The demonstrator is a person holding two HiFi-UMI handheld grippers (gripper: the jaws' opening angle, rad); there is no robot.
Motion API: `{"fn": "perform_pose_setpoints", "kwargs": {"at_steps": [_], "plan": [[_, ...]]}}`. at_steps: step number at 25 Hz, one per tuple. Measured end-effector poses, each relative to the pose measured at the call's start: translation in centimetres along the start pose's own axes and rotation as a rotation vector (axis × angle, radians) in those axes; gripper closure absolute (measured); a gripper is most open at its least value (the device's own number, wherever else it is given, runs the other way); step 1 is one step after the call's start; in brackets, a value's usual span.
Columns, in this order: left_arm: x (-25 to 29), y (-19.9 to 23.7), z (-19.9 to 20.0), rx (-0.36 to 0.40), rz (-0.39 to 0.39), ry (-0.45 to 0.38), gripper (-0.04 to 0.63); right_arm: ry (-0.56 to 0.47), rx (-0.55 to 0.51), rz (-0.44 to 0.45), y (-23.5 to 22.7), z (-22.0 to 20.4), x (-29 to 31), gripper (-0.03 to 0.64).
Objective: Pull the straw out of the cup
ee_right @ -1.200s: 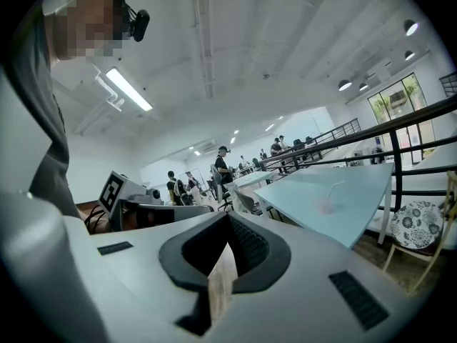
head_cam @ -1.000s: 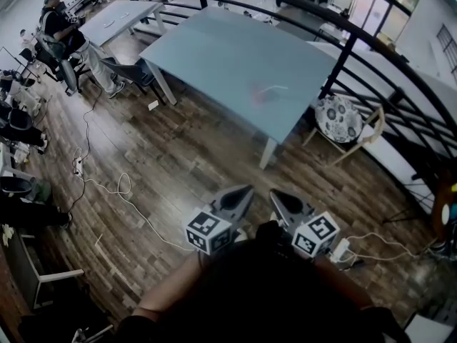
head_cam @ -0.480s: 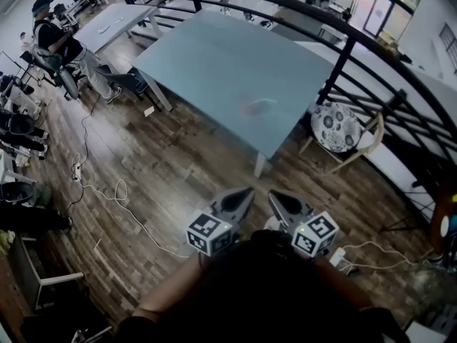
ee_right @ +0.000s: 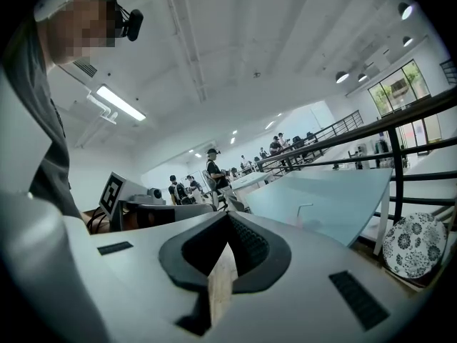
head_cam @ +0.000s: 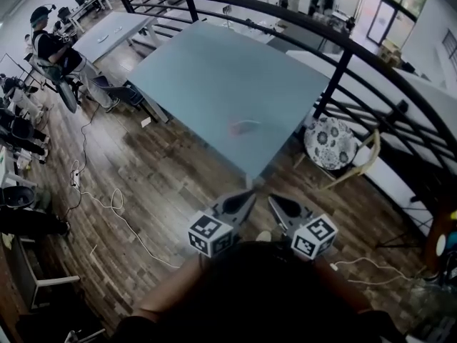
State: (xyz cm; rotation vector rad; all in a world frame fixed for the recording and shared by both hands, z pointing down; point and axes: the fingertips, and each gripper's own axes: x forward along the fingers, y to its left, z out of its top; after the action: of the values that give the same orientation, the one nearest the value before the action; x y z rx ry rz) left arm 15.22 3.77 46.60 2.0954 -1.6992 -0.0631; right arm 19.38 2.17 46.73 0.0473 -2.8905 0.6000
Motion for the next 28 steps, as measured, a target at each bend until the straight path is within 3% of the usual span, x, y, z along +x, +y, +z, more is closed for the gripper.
{"fn": "perform_pose_setpoints", "kwargs": {"at_steps": [12, 19, 28], "plan": [[3.5, 0.2, 0.7, -0.011, 0.008, 0.007, 0.584, 0.015, 0.019, 0.041, -3.1, 0.6, 0.1, 0.604], [4.1, 1.9, 1.3, -0.011, -0.026, 0.020, 0.584, 0.012, 0.026, 0.011, -3.6, 0.8, 1.6, 0.604], [3.4, 7.3, 2.5, -0.016, -0.090, 0.042, 0.584, -0.007, 0.048, -0.044, -4.0, 1.7, 7.0, 0.604]]}}
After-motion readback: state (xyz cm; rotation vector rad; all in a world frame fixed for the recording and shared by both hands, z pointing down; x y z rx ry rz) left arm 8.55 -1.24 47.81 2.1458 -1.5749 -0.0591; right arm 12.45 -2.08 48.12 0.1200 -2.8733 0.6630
